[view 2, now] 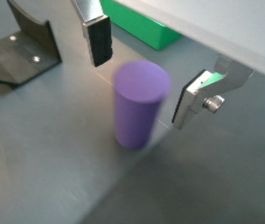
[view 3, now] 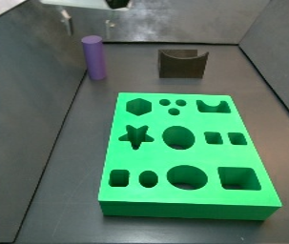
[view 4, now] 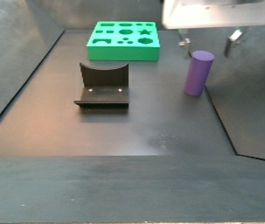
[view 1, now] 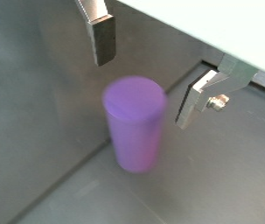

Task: Pick up the round object. Move up. Move to above the board. Insert the round object.
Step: Pick up the round object.

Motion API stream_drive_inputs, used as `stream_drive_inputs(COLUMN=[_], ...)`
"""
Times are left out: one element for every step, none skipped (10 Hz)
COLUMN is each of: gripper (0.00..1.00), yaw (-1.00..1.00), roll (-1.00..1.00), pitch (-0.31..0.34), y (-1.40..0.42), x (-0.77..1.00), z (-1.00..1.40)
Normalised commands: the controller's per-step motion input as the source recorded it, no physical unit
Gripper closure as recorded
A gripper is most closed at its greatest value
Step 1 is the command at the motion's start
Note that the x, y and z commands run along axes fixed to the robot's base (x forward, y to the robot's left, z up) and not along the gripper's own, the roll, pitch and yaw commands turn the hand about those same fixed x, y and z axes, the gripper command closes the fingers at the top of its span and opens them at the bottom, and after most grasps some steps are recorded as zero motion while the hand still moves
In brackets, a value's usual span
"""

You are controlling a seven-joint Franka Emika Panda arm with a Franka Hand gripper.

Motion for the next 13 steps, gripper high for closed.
stream_drive_inputs(gripper=[0.00,0.00,0.00,0.00,0.00,0.00,0.00,0.00,1.00,1.00,1.00,1.00,1.00], yaw=[0.00,-0.01,-0.11,-0.13,-0.13,-0.11,0.00,0.00,0.00,0.00,0.00,0.00,0.00], roll=[0.07,0.05,0.03,0.02,0.02,-0.11,0.00,0.00,0.00,0.00,0.00,0.00,0.00], pitch=[-0.003,0.000,0.000,0.000,0.000,-0.019,0.000,0.000,0.000,0.000,0.000,0.000,0.000], y=[-0.10,-0.18,-0.19,-0.18,-0.17,0.00,0.00,0.00,0.00,0.00,0.00,0.00,0.00], x=[-0.33,0.00,0.22,0.29,0.33,0.11,0.00,0.00,0.00,0.00,0.00,0.00,0.00], z=[-0.41,-0.68,-0.69,-0.64,-0.60,-0.07,0.00,0.00,0.00,0.00,0.00,0.00,0.00])
